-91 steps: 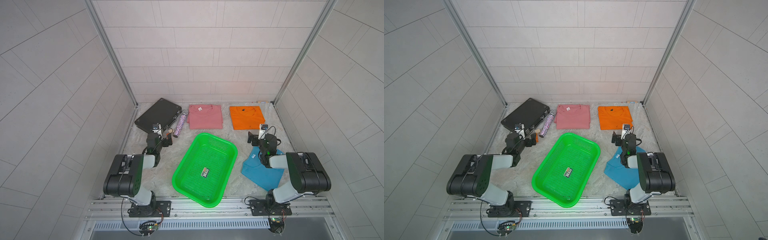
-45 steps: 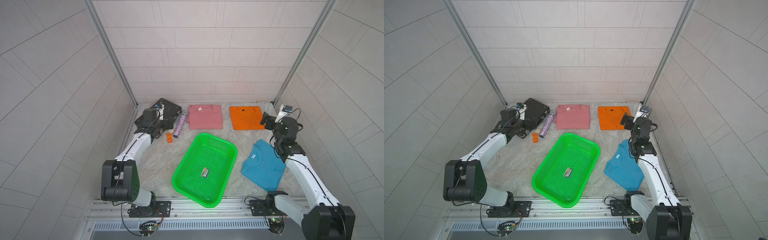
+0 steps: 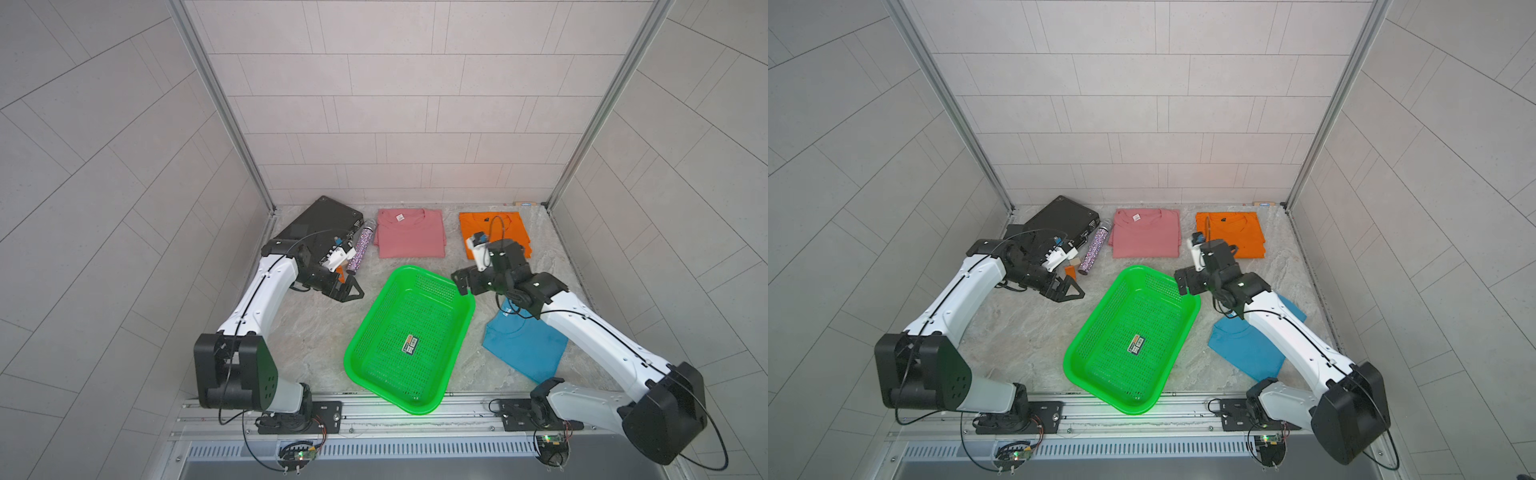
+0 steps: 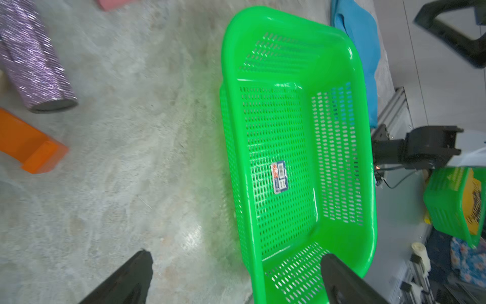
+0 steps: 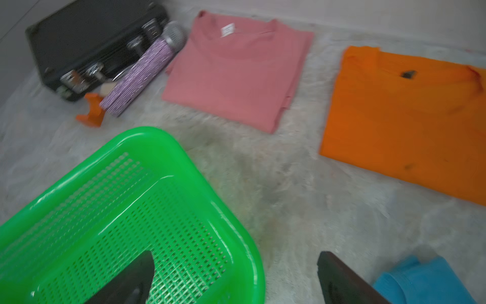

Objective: Put the folded t-shirts into the basket
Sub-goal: Adjust the bin at the center of the board.

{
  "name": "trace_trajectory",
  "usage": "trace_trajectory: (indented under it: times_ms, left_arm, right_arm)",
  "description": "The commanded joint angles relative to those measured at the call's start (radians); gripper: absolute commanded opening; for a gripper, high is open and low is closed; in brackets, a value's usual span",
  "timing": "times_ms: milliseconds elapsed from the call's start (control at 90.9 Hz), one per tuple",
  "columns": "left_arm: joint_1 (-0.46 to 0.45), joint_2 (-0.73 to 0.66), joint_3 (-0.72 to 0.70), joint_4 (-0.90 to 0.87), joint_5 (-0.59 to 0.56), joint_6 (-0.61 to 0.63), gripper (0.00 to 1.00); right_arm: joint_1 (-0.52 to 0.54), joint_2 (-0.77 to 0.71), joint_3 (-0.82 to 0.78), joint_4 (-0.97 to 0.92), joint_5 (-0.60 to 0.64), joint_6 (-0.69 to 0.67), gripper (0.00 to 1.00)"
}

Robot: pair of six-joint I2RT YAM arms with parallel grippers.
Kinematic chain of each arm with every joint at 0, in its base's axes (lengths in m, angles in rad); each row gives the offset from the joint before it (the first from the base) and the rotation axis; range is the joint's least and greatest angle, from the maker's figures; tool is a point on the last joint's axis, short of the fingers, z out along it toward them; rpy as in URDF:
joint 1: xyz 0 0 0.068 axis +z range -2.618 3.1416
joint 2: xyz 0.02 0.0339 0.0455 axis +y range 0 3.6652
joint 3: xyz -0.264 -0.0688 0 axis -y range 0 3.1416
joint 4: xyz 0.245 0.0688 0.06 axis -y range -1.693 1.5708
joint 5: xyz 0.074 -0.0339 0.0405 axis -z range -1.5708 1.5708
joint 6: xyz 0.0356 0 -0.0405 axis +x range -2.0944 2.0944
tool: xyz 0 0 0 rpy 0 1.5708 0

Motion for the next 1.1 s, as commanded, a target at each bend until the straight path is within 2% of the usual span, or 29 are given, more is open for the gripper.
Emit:
trace_trajectory:
  times_ms: [0,132,198,308,506,638,726,803,968,1045,1089]
  left_arm:
    - [-0.042,-0.040,-0.025,-0.027,-0.008,0.012,1.00]
    - [-0.099,-0.015,-0.060,0.063,-0.205,-0.098,1.00]
    - [-0.118,0.007,-0.063,0.062,-0.186,-0.104,1.00]
    - [-0.137,-0.002,-0.073,0.056,-0.136,-0.097,1.00]
    - [-0.148,-0.004,-0.080,0.062,-0.151,-0.101,1.00]
    - [-0.150,-0.008,-0.079,0.078,-0.197,-0.119,1.00]
    - [-0.151,-0.011,-0.078,0.082,-0.247,-0.128,1.00]
    - [-0.151,-0.003,-0.059,0.070,-0.285,-0.126,1.00]
    - [-0.140,0.007,-0.010,0.064,-0.452,-0.146,1.00]
    - [-0.123,0.007,0.003,0.065,-0.489,-0.155,1.00]
    - [-0.118,0.010,0.020,0.057,-0.497,-0.165,1.00]
  right_arm:
    - [0.052,0.076,0.076,-0.091,0.025,-0.196,1.00]
    - [0.056,0.206,0.170,-0.178,0.055,-0.302,1.00]
    - [0.056,0.264,0.227,-0.217,0.077,-0.316,1.00]
    - [0.057,0.379,0.312,-0.282,0.037,-0.372,0.99]
    - [0.035,0.538,0.421,-0.324,0.026,-0.334,0.94]
    - [-0.002,0.654,0.533,-0.462,-0.160,-0.325,0.71]
    - [-0.003,0.696,0.570,-0.510,-0.212,-0.307,0.53]
    - [-0.001,0.694,0.555,-0.493,-0.217,-0.272,0.43]
    - [0.001,0.640,0.511,-0.428,-0.151,-0.155,0.32]
    - [0.000,0.627,0.490,-0.407,-0.141,-0.073,0.22]
    - [-0.001,0.616,0.457,-0.383,-0.122,-0.024,0.21]
